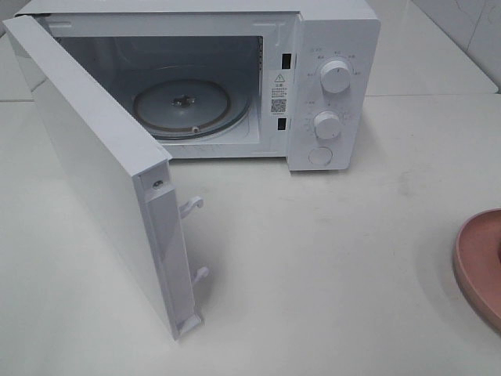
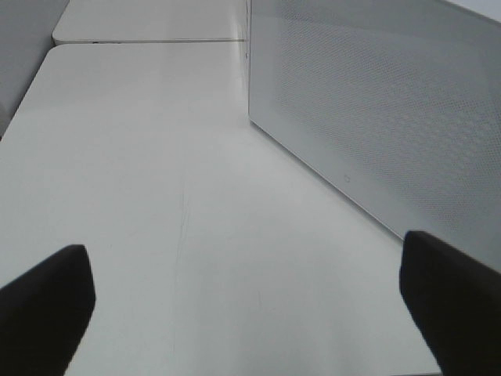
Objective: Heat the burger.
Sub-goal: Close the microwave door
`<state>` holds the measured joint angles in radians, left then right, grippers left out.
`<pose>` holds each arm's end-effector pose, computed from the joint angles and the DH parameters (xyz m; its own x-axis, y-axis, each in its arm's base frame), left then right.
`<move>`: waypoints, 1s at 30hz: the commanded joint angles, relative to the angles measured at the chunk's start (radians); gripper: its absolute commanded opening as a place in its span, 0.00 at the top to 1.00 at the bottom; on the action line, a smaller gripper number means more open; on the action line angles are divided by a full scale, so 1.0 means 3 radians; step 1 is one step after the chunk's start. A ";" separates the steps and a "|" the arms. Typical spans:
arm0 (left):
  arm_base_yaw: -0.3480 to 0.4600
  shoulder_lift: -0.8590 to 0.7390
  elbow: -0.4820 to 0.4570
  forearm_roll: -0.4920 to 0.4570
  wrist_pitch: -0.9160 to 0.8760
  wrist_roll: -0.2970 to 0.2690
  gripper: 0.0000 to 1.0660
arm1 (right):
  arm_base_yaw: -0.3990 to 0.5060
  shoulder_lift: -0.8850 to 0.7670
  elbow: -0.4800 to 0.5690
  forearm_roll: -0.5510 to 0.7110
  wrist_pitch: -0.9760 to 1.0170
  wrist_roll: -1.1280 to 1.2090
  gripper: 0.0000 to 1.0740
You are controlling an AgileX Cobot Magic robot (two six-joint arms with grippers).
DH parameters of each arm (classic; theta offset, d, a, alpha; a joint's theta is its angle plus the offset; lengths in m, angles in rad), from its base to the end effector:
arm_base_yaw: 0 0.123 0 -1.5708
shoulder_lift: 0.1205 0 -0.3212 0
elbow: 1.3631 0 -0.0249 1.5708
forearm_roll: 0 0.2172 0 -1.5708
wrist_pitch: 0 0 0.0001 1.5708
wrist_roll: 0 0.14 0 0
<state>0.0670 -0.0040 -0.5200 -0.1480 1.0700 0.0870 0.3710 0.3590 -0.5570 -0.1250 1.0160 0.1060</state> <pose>-0.0294 -0.0201 0.2444 -0.4369 -0.0139 -0.8994 0.0564 0.9975 -0.0428 0.0244 -0.0065 0.2636 -0.6306 -0.2027 -0.7492 -0.2618 0.9643 -0.0406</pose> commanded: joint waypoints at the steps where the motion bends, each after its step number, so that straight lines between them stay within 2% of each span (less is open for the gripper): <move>1: 0.0007 -0.0027 0.0010 -0.0007 -0.0007 -0.0023 0.08 | -0.0257 -0.0383 0.0163 0.0043 -0.0060 -0.0040 0.29; 13: 0.0007 -0.0027 0.0010 -0.0007 -0.0007 -0.0023 0.08 | -0.0743 -0.1143 0.0197 0.0133 -0.0057 -0.0163 0.29; 17: 0.0007 -0.0027 0.0010 -0.0007 -0.0007 -0.0023 0.08 | -0.0773 -0.1310 0.0197 0.0187 -0.0060 -0.0233 0.29; 30: 0.0007 -0.0027 0.0010 -0.0007 -0.0007 -0.0023 0.08 | -0.0773 -0.1307 0.0197 0.0183 -0.0060 -0.0223 0.29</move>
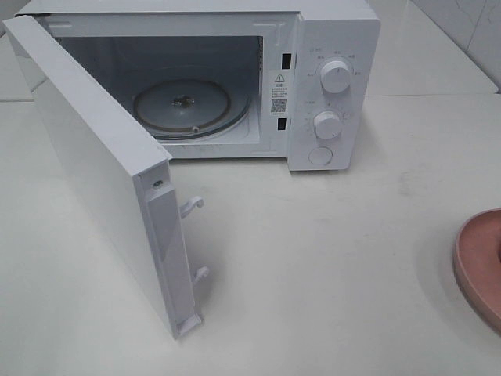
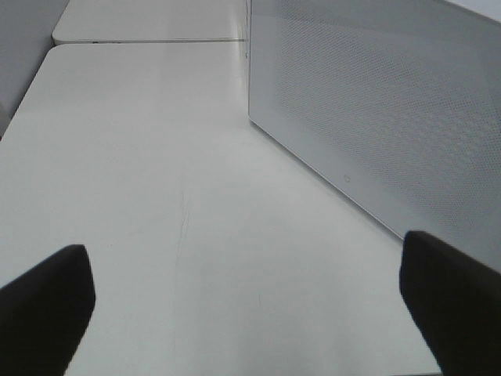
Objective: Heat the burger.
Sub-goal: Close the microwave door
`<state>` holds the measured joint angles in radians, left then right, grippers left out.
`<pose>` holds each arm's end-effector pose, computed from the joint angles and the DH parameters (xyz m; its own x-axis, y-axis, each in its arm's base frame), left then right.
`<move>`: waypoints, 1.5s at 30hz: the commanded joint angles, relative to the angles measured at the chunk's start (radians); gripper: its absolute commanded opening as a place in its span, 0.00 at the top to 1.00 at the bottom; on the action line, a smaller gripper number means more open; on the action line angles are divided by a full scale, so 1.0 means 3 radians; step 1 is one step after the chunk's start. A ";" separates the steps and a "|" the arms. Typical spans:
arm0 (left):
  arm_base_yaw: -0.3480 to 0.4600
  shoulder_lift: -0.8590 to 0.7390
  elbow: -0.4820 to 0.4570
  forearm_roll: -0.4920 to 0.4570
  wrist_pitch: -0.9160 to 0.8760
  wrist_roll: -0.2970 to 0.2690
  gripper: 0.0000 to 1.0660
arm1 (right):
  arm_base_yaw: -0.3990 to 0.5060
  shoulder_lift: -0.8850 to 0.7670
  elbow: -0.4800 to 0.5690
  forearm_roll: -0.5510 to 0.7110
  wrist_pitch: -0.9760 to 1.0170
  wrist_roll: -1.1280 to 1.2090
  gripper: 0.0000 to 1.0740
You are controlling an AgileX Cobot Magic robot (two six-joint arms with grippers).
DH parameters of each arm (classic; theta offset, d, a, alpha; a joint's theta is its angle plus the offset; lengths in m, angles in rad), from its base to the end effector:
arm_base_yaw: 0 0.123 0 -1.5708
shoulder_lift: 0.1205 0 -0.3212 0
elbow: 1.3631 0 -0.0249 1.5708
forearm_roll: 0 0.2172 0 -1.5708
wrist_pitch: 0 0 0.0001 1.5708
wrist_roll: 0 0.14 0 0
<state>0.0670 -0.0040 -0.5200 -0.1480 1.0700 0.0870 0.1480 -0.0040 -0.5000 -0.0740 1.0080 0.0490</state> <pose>-0.0294 -0.0201 0.2444 -0.4369 -0.0139 -0.8994 0.0564 0.9975 -0.0428 -0.0232 -0.0123 0.2456 -0.4001 -0.0501 -0.9151 -0.0868 0.9961 -0.0166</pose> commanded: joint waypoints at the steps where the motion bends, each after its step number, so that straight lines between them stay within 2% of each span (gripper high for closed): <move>1: 0.0007 -0.0027 0.0010 -0.0007 -0.0007 -0.0023 0.08 | -0.0030 -0.0097 0.0007 0.0013 -0.0033 -0.0033 0.29; 30: 0.0007 -0.0027 0.0010 -0.0007 -0.0007 -0.0023 0.08 | -0.0030 -0.0097 0.0007 0.0013 -0.0033 -0.0033 0.29; 45: 0.0007 -0.0023 0.0010 -0.0113 -0.0023 -0.0027 0.08 | -0.0030 -0.0097 0.0007 0.0013 -0.0033 -0.0033 0.29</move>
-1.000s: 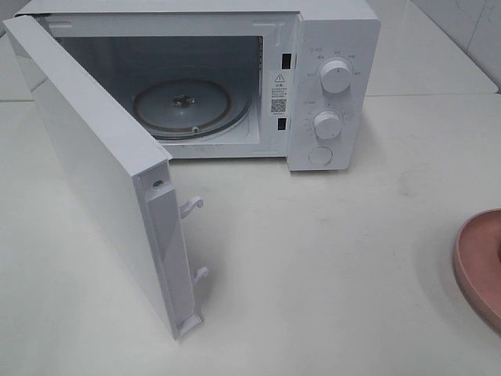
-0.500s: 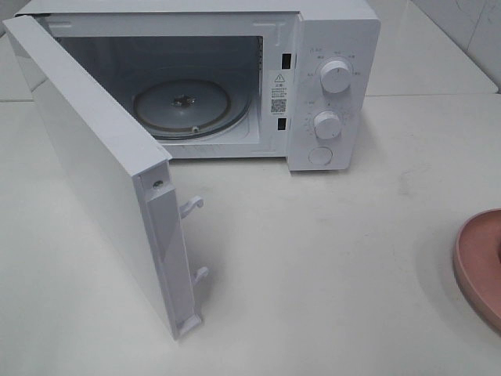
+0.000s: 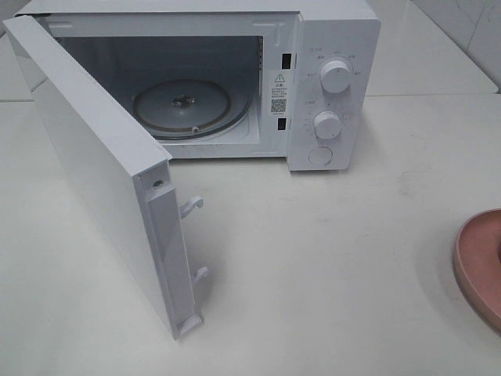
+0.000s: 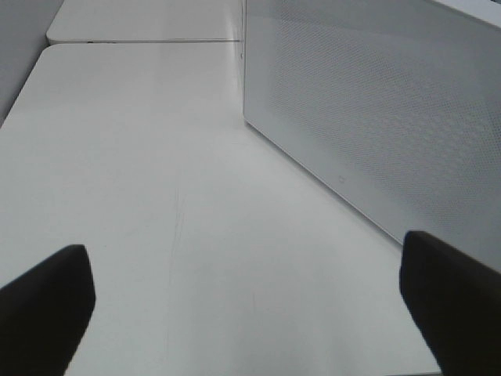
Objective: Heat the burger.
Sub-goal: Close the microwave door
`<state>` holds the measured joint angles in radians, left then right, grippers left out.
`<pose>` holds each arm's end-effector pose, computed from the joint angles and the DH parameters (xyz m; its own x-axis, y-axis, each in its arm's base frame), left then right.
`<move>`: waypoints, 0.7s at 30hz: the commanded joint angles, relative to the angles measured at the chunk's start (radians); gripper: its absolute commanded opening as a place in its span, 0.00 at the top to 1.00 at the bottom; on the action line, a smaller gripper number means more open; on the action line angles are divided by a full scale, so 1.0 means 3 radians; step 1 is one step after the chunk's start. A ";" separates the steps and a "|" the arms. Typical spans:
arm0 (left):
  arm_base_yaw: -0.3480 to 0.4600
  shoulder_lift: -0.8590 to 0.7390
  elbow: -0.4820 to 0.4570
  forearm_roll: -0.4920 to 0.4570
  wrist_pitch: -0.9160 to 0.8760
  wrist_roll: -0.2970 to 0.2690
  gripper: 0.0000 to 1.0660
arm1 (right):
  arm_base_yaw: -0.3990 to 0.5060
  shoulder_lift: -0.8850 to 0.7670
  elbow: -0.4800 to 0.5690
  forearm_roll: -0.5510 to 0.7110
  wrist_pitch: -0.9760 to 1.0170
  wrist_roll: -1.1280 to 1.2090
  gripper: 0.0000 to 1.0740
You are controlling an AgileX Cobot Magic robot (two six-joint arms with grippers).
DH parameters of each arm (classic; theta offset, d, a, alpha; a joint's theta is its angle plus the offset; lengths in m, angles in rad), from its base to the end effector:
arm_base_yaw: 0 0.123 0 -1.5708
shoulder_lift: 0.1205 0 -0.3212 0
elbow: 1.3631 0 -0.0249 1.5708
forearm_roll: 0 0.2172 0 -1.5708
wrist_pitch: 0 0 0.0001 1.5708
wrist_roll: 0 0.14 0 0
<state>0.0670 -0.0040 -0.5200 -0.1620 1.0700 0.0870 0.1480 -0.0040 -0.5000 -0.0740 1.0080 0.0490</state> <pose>-0.0295 -0.0218 0.2446 -0.4363 -0.0207 -0.8995 0.0644 0.9965 -0.0541 -0.0232 -0.0123 0.2456 -0.4001 -0.0501 -0.9151 -0.0868 0.9961 -0.0166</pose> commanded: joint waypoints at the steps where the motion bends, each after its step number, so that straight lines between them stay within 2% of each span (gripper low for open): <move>1: 0.0007 -0.0007 0.0003 -0.0067 -0.0030 -0.0027 0.09 | -0.0030 -0.0097 0.0007 0.0013 -0.0033 -0.0033 0.29; 5: 0.0007 0.0057 -0.0033 -0.0067 -0.0083 -0.0027 0.15 | -0.0030 -0.0097 0.0007 0.0013 -0.0033 -0.0033 0.29; 6: 0.0007 0.0093 -0.0060 -0.0063 -0.0117 -0.0027 0.18 | -0.0030 -0.0097 0.0007 0.0013 -0.0033 -0.0033 0.29; 7: 0.0007 0.0163 -0.0103 -0.0063 -0.0203 -0.0023 0.27 | -0.0030 -0.0097 0.0007 0.0013 -0.0033 -0.0033 0.29; 8: 0.0007 0.0163 -0.0103 -0.0063 -0.0203 -0.0023 0.27 | -0.0030 -0.0097 0.0007 0.0013 -0.0033 -0.0033 0.29; 9: 0.0007 0.0247 -0.0110 -0.0067 -0.0320 0.0007 0.38 | -0.0030 -0.0097 0.0007 0.0013 -0.0033 -0.0033 0.29; 10: 0.0007 0.0293 -0.0110 -0.0070 -0.0380 0.0007 0.44 | -0.0030 -0.0097 0.0007 0.0013 -0.0033 -0.0033 0.29; 11: 0.0007 0.0293 -0.0110 -0.0070 -0.0380 0.0007 0.44 | -0.0030 -0.0097 0.0007 0.0013 -0.0033 -0.0033 0.29; 12: 0.0007 0.0393 -0.0110 -0.0070 -0.0503 0.0007 0.54 | -0.0030 -0.0097 0.0007 0.0013 -0.0033 -0.0033 0.29; 13: 0.0007 0.0393 -0.0110 -0.0070 -0.0503 0.0007 0.54 | -0.0030 -0.0097 0.0007 0.0013 -0.0033 -0.0033 0.29; 15: 0.0007 0.0553 -0.0107 -0.0070 -0.0707 0.0003 0.68 | -0.0030 -0.0097 0.0007 0.0013 -0.0033 -0.0033 0.29; 16: 0.0007 0.0553 -0.0107 -0.0070 -0.0707 0.0003 0.68 | -0.0030 -0.0097 0.0007 0.0013 -0.0033 -0.0033 0.29; 17: 0.0007 0.0673 -0.0100 -0.0070 -0.0847 0.0003 0.77 | -0.0030 -0.0097 0.0007 0.0013 -0.0033 -0.0033 0.29; 18: 0.0007 0.0673 -0.0100 -0.0070 -0.0847 0.0003 0.77 | -0.0030 -0.0097 0.0007 0.0013 -0.0033 -0.0033 0.29; 19: 0.0007 0.0820 -0.0097 -0.0057 -0.0963 0.0003 0.89 | -0.0030 -0.0097 0.0007 0.0013 -0.0033 -0.0033 0.29; 20: 0.0007 0.0887 -0.0093 -0.0040 -0.1010 0.0010 0.96 | -0.0030 -0.0097 0.0007 0.0013 -0.0033 -0.0033 0.29; 21: 0.0007 0.0887 -0.0093 -0.0040 -0.1010 0.0010 0.96 | -0.0030 -0.0097 0.0007 0.0013 -0.0033 -0.0033 0.29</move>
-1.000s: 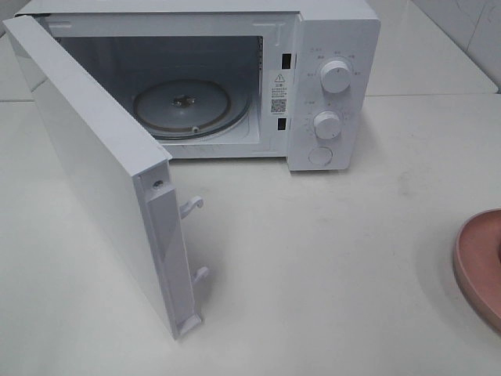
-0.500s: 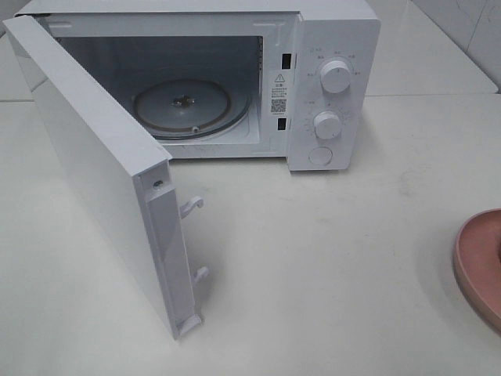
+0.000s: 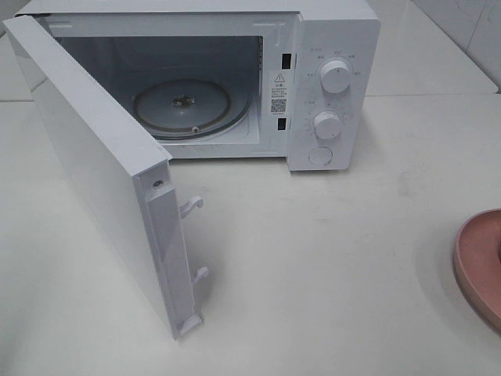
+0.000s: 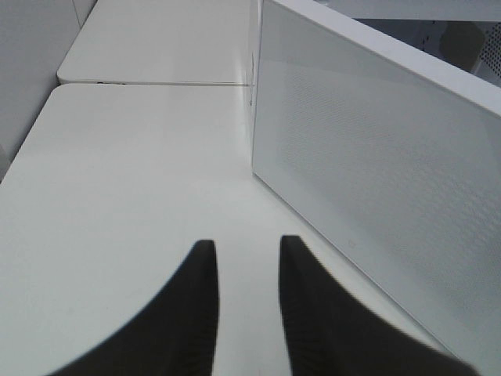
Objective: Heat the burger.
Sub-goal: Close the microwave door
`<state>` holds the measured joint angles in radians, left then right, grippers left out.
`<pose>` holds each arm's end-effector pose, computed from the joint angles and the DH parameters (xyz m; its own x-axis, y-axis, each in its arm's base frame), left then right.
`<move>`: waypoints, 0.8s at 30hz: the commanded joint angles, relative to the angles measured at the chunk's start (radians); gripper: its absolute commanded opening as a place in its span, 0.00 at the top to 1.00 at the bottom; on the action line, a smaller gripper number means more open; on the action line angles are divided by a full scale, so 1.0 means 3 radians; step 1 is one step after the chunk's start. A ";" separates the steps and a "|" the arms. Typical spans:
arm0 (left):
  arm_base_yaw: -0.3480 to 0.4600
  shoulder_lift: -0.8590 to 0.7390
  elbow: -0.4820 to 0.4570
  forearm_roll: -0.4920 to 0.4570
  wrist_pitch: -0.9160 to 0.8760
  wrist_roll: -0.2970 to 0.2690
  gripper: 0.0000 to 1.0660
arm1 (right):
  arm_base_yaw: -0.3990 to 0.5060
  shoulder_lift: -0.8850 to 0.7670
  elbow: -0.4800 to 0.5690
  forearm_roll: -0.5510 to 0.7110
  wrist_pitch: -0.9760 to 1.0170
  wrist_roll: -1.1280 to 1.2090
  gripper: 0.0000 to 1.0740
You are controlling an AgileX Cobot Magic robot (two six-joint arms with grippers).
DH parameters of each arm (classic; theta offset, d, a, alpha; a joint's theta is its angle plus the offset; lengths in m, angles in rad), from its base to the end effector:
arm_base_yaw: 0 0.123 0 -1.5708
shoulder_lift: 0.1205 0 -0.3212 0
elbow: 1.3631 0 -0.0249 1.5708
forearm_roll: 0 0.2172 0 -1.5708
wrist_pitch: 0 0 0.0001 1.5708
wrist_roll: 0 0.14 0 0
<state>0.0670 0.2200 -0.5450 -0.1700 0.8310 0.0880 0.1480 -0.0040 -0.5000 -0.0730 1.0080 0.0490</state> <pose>0.0147 -0.0166 0.2844 -0.4003 -0.0539 -0.9148 0.0370 0.9965 -0.0749 -0.0232 -0.0122 0.2456 -0.4002 -0.0496 -0.9151 -0.0874 0.9961 -0.0158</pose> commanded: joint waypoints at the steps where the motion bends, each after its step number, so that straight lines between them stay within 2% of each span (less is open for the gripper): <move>1: 0.0007 0.0297 0.0020 0.0020 -0.0340 0.0073 1.00 | -0.0030 -0.0097 0.0007 0.0010 -0.0033 -0.0033 0.29; 10: 0.0007 0.0773 0.0330 -0.0113 -0.1383 0.0393 1.00 | -0.0030 -0.0097 0.0007 0.0010 -0.0033 -0.0033 0.29; 12: 0.0007 0.0980 0.0517 -0.0127 -0.1963 0.0487 1.00 | -0.0030 -0.0097 0.0007 0.0010 -0.0033 -0.0033 0.29; 15: 0.0007 0.1040 0.0570 -0.0127 -0.2130 0.0493 1.00 | -0.0030 -0.0097 0.0007 0.0010 -0.0033 -0.0033 0.29; 17: 0.0007 0.1293 0.0780 -0.0123 -0.2770 0.0497 1.00 | -0.0030 -0.0097 0.0007 0.0010 -0.0033 -0.0033 0.29; 20: 0.0007 0.1350 0.0827 -0.0120 -0.2940 0.0497 1.00 | -0.0030 -0.0097 0.0007 0.0010 -0.0033 -0.0033 0.29; 22: 0.0007 0.1633 0.0967 -0.0063 -0.3547 0.0473 1.00 | -0.0030 -0.0097 0.0007 0.0010 -0.0033 -0.0033 0.29; 24: 0.0007 0.1697 0.0987 -0.0027 -0.3650 0.0447 1.00 | -0.0030 -0.0097 0.0007 0.0010 -0.0033 -0.0033 0.29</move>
<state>0.0670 0.6830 -0.2690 -0.1910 -0.1310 0.2340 0.1480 -0.0040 -0.5000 -0.0730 1.0080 0.0490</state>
